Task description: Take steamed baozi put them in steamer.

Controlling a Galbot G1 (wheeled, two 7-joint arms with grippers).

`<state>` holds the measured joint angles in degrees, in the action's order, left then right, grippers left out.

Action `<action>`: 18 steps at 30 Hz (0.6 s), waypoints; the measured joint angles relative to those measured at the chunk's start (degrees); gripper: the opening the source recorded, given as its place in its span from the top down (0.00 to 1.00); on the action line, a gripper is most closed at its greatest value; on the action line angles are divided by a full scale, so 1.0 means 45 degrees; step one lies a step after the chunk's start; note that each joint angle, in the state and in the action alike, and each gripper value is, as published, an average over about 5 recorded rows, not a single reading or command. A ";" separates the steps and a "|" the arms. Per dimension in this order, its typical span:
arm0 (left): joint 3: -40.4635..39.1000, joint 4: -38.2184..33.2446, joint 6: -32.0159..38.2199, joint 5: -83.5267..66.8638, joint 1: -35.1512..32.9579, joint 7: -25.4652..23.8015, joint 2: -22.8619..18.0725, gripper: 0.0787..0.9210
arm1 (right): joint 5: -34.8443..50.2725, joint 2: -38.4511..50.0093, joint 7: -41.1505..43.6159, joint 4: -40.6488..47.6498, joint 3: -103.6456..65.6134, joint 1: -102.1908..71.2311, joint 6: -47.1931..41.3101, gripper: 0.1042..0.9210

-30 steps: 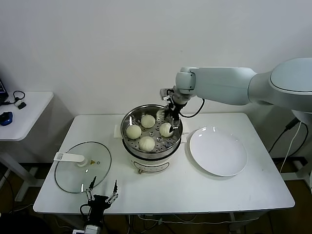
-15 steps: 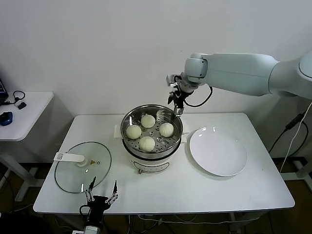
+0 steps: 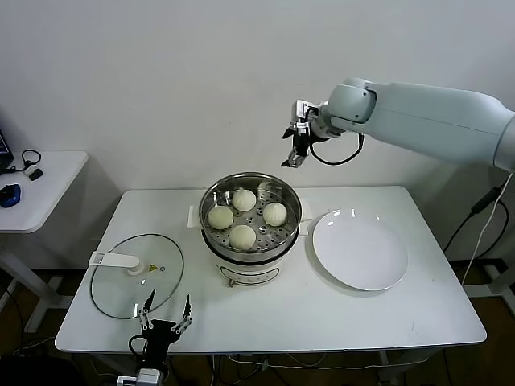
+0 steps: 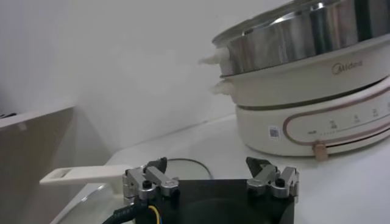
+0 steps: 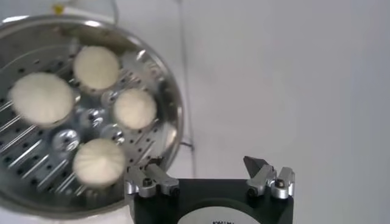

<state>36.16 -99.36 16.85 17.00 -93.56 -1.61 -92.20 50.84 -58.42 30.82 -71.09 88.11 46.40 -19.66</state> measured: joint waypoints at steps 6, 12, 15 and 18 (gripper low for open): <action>0.0068 -0.0013 -0.0111 -0.0001 0.0003 0.0036 0.0000 0.12 | -0.0037 0.1350 -0.1580 -0.1254 -0.1902 -0.1003 -0.0331 0.12; 0.0131 0.0002 -0.0157 0.0018 0.0009 0.0059 0.0000 0.12 | -0.0209 0.2810 -0.2974 -0.2717 -0.4176 -0.2682 -0.0370 0.12; 0.0178 0.0033 -0.0175 0.0053 0.0013 0.0068 0.0000 0.12 | -0.0376 0.3588 -0.3624 -0.3488 -0.5504 -0.3827 -0.0214 0.12; 0.0198 0.0059 -0.0187 0.0091 0.0000 0.0076 0.0000 0.12 | -0.0547 0.4366 -0.4249 -0.4267 -0.6993 -0.5214 0.0040 0.12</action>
<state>37.04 -99.10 16.01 17.41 -93.56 -1.27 -92.20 48.38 -38.77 11.70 -90.29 56.64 22.93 -19.48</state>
